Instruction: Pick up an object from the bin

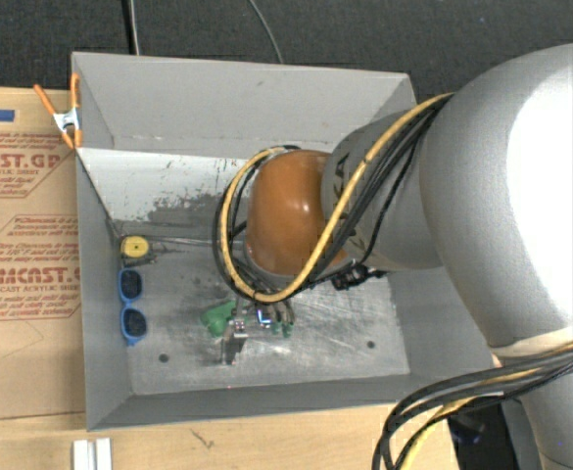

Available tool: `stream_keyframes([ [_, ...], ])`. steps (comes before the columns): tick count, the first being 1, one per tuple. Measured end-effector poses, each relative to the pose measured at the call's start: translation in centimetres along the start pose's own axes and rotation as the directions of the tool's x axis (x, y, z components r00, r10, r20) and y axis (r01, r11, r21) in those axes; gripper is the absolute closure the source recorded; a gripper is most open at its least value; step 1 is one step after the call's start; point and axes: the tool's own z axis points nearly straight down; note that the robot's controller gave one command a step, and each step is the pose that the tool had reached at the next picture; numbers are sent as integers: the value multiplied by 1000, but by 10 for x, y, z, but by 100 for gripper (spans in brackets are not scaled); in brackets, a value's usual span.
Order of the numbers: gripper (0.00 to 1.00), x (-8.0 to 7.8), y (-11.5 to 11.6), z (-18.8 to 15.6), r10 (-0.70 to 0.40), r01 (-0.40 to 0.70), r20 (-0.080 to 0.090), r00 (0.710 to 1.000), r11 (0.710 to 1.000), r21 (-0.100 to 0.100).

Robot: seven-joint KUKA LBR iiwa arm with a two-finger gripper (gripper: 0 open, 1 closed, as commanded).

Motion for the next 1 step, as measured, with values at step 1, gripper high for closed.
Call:
stream_keyframes([
  [1,0,2,-14,2,-32,32,-3,999,999,3],
])
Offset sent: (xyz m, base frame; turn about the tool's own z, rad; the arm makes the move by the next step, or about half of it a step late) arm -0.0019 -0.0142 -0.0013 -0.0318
